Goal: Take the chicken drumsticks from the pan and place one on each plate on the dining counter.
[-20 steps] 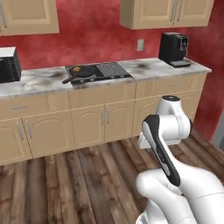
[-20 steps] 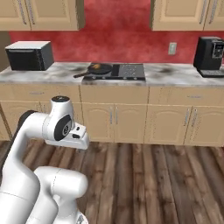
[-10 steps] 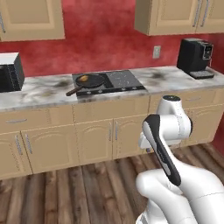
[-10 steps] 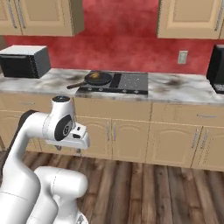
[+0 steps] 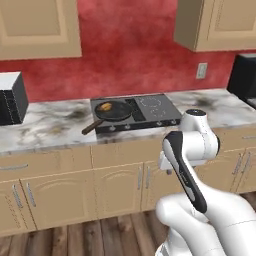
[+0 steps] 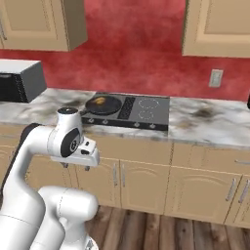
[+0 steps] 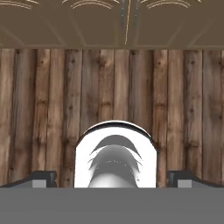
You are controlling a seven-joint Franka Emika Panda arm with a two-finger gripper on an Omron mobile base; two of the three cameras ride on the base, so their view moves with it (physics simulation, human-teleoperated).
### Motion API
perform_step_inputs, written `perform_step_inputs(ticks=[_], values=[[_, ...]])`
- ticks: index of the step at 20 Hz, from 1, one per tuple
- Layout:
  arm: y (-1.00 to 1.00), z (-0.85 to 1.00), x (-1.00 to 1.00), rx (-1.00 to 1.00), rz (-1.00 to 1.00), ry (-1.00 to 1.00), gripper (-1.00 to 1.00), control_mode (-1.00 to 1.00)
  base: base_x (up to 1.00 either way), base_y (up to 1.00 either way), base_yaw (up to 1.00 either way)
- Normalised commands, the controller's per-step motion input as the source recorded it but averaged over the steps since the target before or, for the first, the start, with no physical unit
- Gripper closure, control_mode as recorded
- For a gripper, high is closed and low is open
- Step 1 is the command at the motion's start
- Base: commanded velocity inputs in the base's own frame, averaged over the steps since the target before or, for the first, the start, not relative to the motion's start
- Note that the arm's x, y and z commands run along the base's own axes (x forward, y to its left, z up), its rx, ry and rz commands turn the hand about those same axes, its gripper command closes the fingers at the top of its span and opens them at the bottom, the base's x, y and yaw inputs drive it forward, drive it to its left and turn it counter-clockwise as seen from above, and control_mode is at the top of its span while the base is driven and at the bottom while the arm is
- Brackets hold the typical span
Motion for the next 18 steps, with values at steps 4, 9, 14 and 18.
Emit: perform_step_inputs(ticks=[4, 9, 14, 18], values=[[0.0, 0.0, 0.0, 0.0, 0.0, 0.0, -1.0, 1.0, 0.92, -0.01, 0.19], [0.0, 0.0, 0.0, 0.0, 0.0, 0.0, -1.0, 1.0, 0.87, -0.04, 0.15], [0.0, 0.0, 0.0, 0.0, 0.0, 0.0, -1.0, 1.0, 0.65, 0.0, 0.02], [0.0, 0.0, 0.0, 0.0, 0.0, 0.0, -1.0, 1.0, 0.41, 0.0, 0.0]])
